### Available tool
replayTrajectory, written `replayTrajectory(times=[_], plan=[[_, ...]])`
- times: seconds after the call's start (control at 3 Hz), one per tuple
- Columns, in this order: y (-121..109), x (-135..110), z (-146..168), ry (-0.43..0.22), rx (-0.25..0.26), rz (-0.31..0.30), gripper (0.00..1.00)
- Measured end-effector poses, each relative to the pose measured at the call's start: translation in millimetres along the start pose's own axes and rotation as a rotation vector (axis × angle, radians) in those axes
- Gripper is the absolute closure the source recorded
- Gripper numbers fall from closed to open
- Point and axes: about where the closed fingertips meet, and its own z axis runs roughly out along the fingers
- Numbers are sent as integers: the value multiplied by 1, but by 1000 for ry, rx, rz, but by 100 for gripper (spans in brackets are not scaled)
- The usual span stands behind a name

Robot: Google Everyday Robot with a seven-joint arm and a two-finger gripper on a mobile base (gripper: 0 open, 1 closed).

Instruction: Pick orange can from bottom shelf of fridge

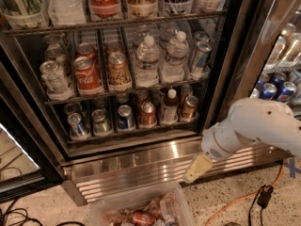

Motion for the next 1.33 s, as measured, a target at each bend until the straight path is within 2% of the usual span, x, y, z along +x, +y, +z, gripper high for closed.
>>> replayTrajectory(times=[0.33,0.67,1.0,1.33], plan=[[-5,-4,23,-52,79,108,0],[-18,-17,23,-116,129,201,0],[-18,-17,22,-117,129,201,0],[-30,-26,28,-174,156,263,0]])
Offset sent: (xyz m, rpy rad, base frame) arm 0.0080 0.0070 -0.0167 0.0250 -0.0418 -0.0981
